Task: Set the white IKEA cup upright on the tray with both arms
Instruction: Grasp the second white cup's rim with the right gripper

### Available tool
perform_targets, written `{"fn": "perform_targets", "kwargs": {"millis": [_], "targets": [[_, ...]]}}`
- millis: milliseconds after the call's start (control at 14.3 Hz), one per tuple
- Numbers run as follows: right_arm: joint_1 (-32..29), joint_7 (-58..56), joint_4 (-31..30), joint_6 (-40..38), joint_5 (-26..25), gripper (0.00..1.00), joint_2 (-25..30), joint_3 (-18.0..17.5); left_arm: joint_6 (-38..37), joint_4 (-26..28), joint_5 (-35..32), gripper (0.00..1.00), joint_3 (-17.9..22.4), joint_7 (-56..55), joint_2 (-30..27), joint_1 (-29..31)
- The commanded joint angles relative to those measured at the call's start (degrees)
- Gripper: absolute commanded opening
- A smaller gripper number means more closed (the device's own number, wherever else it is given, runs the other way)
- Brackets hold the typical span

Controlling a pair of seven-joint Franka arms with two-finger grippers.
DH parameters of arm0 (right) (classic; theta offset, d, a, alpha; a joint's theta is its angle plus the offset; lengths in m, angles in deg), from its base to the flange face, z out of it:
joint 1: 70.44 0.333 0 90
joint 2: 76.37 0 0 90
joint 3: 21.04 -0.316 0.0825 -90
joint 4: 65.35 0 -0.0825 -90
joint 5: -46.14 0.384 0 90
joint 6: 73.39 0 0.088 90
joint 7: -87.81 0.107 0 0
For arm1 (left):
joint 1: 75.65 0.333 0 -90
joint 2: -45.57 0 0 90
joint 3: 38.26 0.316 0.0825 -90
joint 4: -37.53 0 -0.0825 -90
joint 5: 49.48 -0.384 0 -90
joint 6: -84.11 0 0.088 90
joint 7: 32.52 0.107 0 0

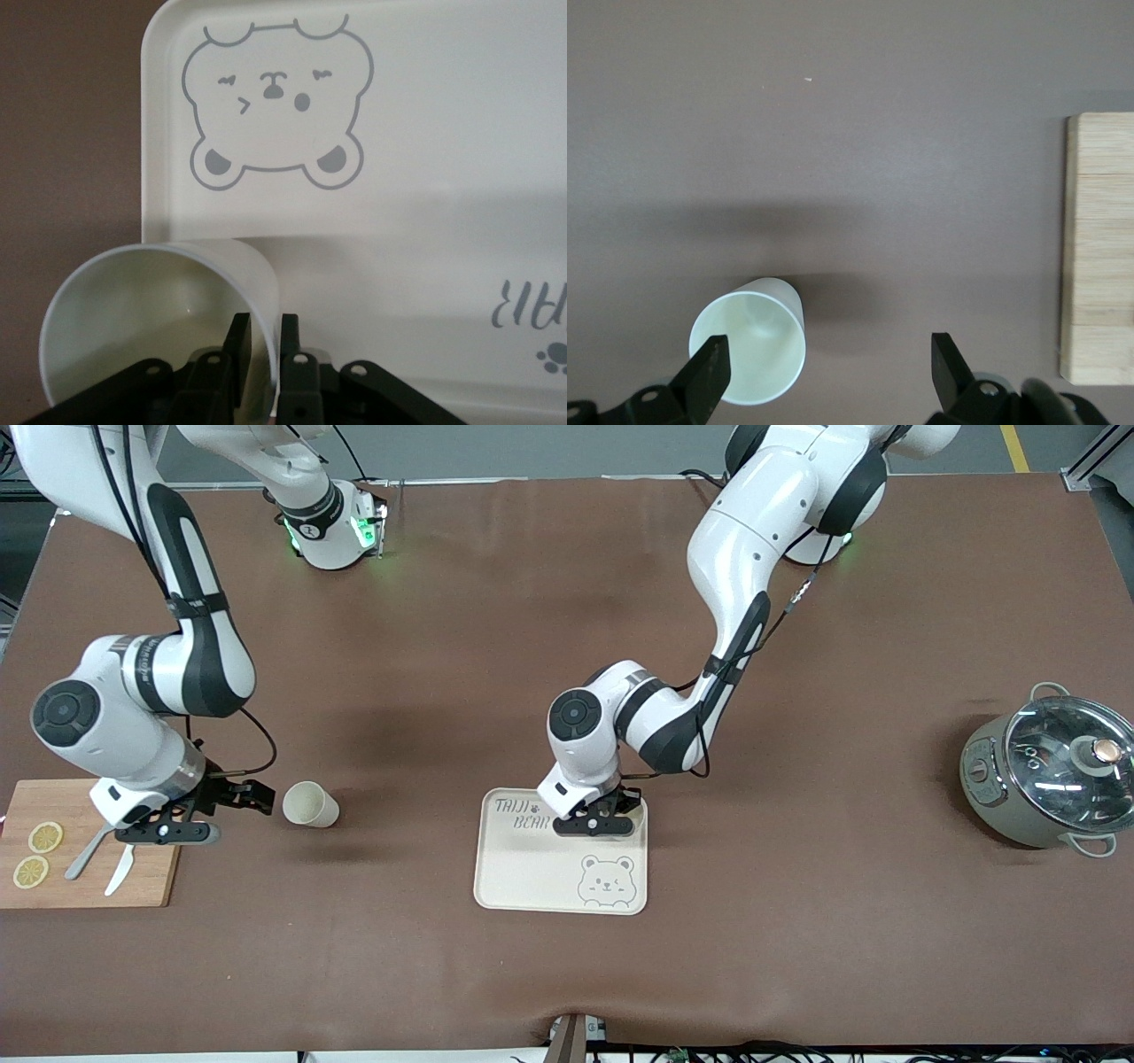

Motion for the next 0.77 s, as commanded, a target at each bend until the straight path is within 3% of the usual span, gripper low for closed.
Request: {"fn": "perform_targets", "kwargs": {"millis": [0,700], "targets": [[0.9,0.3,0.0,1.7,0.5,1.00,-1.7,0.2,-0.6,-0.9,1.3,0.22,0.3,1.2,0.2,-0.2],[-0.2,-2.6,-5.7,8.8,0.2,1.00,-3.4,0.2,-5.2,-2.2,2.5,0.24,0.0,2.6,-0.9,0.2]]}}
